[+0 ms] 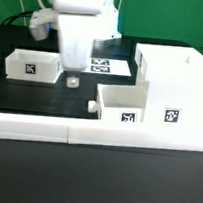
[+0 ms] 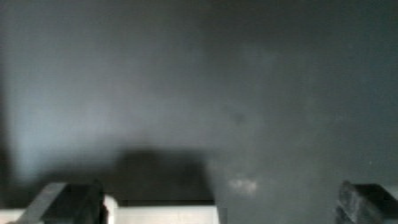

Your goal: Assemble drawer

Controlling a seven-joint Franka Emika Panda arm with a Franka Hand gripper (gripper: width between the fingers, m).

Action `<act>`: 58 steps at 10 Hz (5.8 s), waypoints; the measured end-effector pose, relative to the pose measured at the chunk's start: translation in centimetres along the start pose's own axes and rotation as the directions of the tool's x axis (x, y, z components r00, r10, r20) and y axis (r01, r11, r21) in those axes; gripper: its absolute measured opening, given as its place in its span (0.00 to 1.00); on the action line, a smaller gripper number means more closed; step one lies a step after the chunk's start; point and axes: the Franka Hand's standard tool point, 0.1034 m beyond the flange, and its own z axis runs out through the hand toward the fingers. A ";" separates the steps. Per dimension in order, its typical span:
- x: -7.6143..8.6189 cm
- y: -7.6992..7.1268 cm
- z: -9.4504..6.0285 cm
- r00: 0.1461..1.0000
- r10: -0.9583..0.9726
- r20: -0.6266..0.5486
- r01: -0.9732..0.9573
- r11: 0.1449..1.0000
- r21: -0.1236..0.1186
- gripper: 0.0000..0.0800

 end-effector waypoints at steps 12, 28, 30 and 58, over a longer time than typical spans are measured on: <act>4.6 1.0 3.2 0.986 0.159 -0.045 -0.157 0.986 0.052 0.81; 4.9 3.5 2.4 1.000 -0.006 -0.024 0.007 0.998 0.066 0.81; 6.5 4.0 2.1 1.000 -0.003 -0.022 0.005 0.997 0.081 0.81; 3.8 -3.1 2.3 0.987 0.161 0.003 -0.161 0.987 0.007 0.81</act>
Offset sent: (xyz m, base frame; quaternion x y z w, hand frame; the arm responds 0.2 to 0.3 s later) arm 0.0134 0.0340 -0.0156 0.0011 0.0180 0.0100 0.9998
